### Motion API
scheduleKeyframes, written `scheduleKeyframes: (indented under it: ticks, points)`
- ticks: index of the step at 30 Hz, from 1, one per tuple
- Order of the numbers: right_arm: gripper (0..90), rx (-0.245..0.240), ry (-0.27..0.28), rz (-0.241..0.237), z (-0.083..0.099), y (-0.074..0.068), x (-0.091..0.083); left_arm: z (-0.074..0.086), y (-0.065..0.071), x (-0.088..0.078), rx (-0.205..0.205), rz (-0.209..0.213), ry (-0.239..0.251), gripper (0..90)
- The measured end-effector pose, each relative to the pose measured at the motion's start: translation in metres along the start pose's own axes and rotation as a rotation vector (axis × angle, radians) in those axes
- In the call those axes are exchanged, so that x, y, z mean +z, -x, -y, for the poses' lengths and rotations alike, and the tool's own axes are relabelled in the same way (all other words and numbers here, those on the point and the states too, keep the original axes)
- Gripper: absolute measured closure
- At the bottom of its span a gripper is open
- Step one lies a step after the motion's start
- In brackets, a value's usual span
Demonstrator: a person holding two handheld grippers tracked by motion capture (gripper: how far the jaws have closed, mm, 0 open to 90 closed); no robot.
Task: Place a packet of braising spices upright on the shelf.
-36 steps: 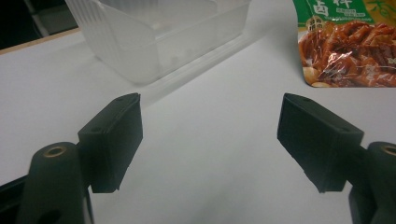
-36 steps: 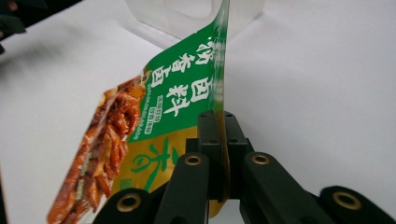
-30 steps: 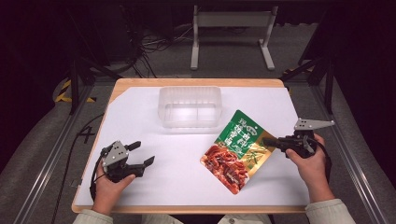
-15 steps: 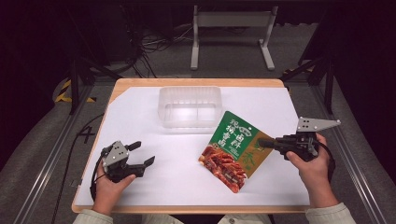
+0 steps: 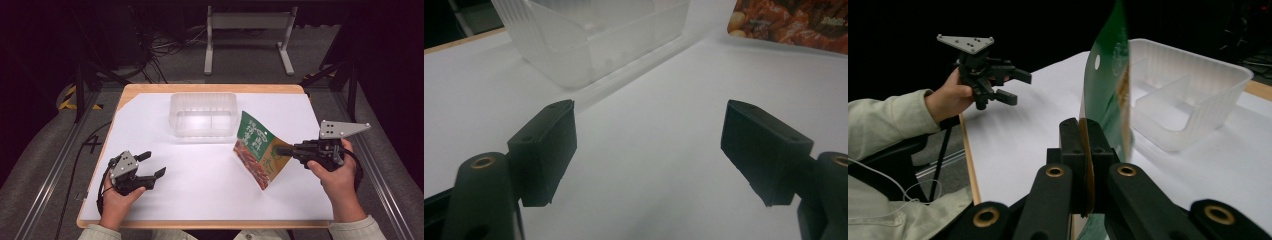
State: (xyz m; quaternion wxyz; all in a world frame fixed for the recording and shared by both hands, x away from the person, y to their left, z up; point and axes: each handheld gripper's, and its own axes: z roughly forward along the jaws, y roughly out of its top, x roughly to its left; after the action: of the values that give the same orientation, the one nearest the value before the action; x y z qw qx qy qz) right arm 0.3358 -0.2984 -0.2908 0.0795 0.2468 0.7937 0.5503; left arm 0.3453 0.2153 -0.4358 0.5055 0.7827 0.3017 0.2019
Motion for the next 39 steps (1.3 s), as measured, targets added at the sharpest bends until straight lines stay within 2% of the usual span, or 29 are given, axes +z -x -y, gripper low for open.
scheduleKeyframes:
  ticks: [6,13,22,25,27,28,29,39]
  points:
    - [90.0,0.036,-0.005,0.065,-0.008,0.014,-0.009,0.0,0.001,0.002,-0.004,0.004,-0.008,22.9]
    - [90.0,0.067,0.019,0.076,-0.021,0.025,-0.015,0.0,0.0,0.003,-0.005,0.005,-0.008,22.6]
    - [90.0,0.049,0.014,0.106,-0.045,0.029,-0.012,0.001,-0.003,0.003,-0.035,0.011,0.013,22.3]
    - [90.0,0.048,0.013,0.116,-0.051,0.031,-0.01,0.0,-0.004,0.003,-0.033,0.001,0.021,21.9]
    - [90.0,0.052,0.016,0.12,-0.055,0.032,-0.01,0.0,-0.004,0.003,-0.048,-0.002,0.028,21.7]
    - [90.0,0.051,0.017,0.122,-0.056,0.033,-0.01,0.0,-0.006,0.003,-0.037,-0.007,0.035,21.6]
    - [90.0,0.05,0.017,0.126,-0.057,0.033,-0.01,0.0,-0.005,0.003,-0.048,-0.009,0.04,21.3]
    - [90.0,0.049,0.045,0.143,-0.066,0.038,-0.008,-0.001,-0.006,0.003,-0.048,-0.02,0.052,20.3]
